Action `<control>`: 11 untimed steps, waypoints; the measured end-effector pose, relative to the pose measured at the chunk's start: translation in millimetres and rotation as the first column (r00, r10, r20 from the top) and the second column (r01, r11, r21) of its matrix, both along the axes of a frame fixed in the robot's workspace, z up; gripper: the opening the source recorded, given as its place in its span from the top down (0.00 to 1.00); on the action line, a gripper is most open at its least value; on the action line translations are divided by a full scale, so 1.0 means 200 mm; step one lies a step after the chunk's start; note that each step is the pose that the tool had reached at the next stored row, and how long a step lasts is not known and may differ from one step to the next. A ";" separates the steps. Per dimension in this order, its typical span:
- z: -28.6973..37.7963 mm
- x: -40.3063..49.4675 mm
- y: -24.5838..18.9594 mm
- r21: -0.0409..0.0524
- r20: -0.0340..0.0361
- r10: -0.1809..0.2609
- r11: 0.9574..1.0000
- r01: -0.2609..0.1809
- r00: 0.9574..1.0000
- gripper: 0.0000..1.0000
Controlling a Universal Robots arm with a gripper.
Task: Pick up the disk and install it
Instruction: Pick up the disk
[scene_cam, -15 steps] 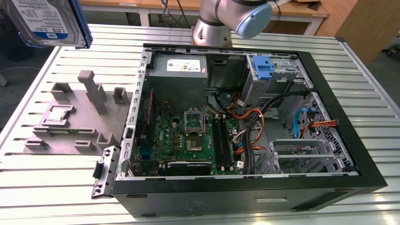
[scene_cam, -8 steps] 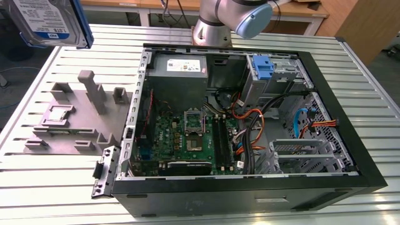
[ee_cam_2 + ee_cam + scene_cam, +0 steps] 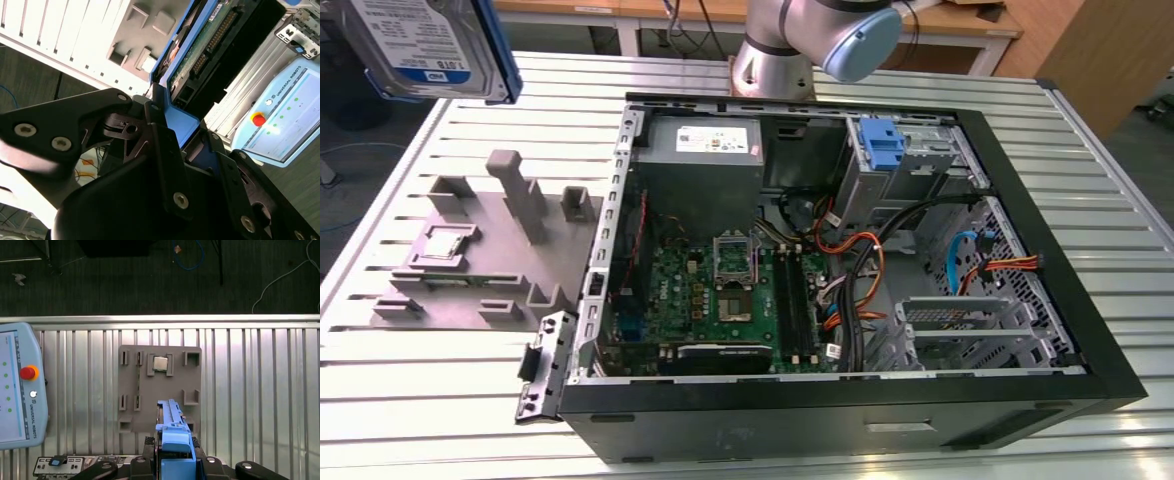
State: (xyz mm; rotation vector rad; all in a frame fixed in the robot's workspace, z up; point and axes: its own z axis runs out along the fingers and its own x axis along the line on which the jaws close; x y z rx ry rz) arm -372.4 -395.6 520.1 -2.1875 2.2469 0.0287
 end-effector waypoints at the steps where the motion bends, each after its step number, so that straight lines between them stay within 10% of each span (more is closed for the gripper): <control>1: 0.000 0.001 0.000 0.000 0.000 0.000 1.000 0.000 1.000 0.64; 11: 0.000 0.005 0.000 0.000 0.000 -0.001 1.000 0.001 1.000 0.64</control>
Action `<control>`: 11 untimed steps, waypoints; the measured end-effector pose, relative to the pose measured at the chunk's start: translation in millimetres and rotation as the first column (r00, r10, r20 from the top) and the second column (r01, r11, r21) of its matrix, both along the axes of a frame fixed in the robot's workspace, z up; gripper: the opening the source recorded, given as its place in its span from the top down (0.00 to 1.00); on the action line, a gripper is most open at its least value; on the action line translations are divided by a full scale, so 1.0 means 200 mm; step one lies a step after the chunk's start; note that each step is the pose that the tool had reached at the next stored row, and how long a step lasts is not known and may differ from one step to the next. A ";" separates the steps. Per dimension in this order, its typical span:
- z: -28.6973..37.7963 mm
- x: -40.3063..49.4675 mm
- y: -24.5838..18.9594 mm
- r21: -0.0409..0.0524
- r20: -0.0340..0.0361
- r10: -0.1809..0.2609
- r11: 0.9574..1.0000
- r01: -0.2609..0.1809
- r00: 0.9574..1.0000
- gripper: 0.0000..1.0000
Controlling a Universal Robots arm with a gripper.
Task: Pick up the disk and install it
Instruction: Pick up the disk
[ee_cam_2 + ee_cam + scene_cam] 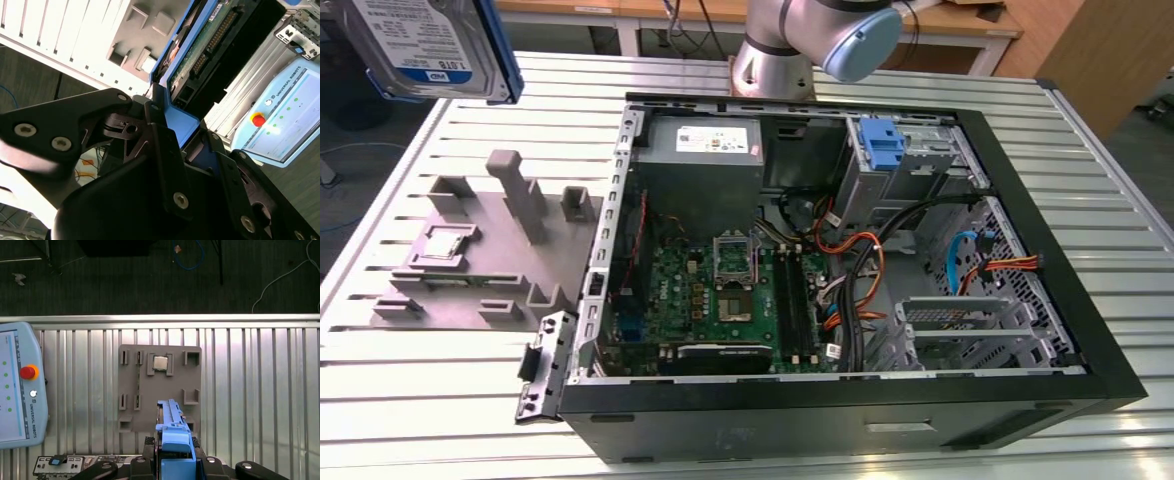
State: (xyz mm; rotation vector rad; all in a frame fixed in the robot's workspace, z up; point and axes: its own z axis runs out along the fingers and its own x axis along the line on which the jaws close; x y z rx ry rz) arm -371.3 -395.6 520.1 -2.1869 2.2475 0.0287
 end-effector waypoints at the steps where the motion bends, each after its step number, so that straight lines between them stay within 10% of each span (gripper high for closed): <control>1: 0.000 0.000 0.000 0.000 0.000 -0.001 1.000 0.001 1.000 0.64; 11: 0.000 0.031 0.000 0.000 0.000 -0.008 1.000 0.008 1.000 0.64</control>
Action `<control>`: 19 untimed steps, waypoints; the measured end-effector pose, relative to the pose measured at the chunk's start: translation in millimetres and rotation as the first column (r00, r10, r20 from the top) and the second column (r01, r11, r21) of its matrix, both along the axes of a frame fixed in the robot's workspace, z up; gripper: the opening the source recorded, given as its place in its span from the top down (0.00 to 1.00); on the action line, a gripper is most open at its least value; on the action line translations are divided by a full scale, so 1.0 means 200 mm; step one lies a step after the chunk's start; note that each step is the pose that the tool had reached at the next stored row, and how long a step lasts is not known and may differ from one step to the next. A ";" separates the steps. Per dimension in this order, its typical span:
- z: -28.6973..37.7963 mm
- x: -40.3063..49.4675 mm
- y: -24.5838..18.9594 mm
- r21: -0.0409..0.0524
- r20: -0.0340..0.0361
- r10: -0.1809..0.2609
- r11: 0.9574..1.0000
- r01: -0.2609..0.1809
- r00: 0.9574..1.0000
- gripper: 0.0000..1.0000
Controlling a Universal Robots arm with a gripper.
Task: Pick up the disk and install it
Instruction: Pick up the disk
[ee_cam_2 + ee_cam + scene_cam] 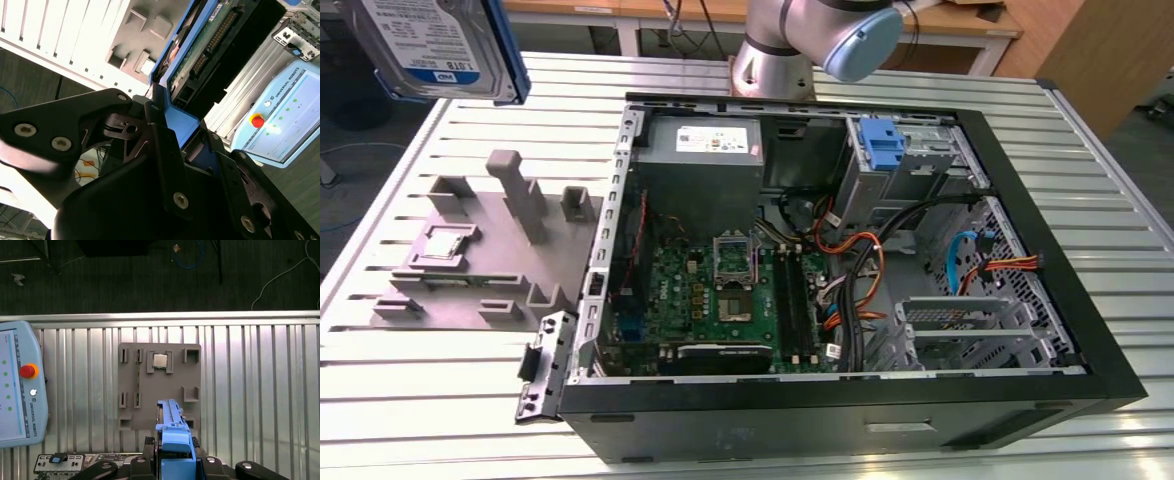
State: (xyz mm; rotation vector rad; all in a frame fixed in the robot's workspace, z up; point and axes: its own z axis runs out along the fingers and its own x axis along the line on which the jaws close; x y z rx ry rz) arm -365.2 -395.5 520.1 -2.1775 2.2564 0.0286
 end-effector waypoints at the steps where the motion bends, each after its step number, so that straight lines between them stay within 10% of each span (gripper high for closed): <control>1: 0.000 0.003 0.000 0.000 0.000 0.000 1.000 0.000 1.000 0.64; 19: 0.000 0.037 0.000 0.000 0.000 0.000 1.000 0.000 1.000 0.64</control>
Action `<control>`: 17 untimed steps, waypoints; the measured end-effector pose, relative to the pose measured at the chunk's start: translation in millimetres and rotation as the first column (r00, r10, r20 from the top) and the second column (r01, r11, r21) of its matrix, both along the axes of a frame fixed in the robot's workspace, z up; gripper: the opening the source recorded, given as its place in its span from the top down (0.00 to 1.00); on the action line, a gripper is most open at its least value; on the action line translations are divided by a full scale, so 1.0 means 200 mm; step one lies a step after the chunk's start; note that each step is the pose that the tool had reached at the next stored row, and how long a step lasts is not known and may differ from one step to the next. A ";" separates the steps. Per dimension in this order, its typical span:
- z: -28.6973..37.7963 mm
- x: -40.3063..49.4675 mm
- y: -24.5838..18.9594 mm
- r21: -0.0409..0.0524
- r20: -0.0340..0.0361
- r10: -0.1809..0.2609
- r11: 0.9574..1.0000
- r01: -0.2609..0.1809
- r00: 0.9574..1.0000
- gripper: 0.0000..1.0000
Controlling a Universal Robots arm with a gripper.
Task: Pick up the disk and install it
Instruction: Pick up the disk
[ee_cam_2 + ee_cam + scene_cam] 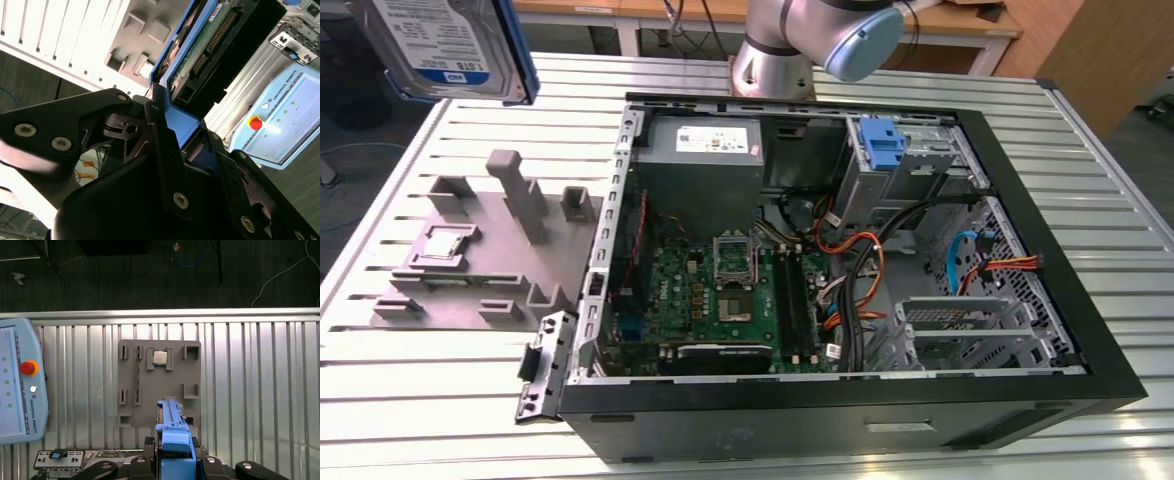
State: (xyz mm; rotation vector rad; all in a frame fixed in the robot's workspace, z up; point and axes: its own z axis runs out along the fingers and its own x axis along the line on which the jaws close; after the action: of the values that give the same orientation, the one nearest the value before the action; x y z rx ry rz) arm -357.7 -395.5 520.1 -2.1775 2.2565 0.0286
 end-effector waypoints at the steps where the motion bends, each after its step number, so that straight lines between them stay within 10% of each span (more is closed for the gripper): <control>1: 0.000 0.002 0.000 0.000 0.000 0.000 1.000 0.000 1.000 0.64; 17: 0.000 0.028 0.000 0.000 0.000 0.000 1.000 0.000 1.000 0.64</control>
State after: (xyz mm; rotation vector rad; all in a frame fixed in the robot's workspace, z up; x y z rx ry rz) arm -352.1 -395.5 520.1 -2.1775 2.2565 0.0286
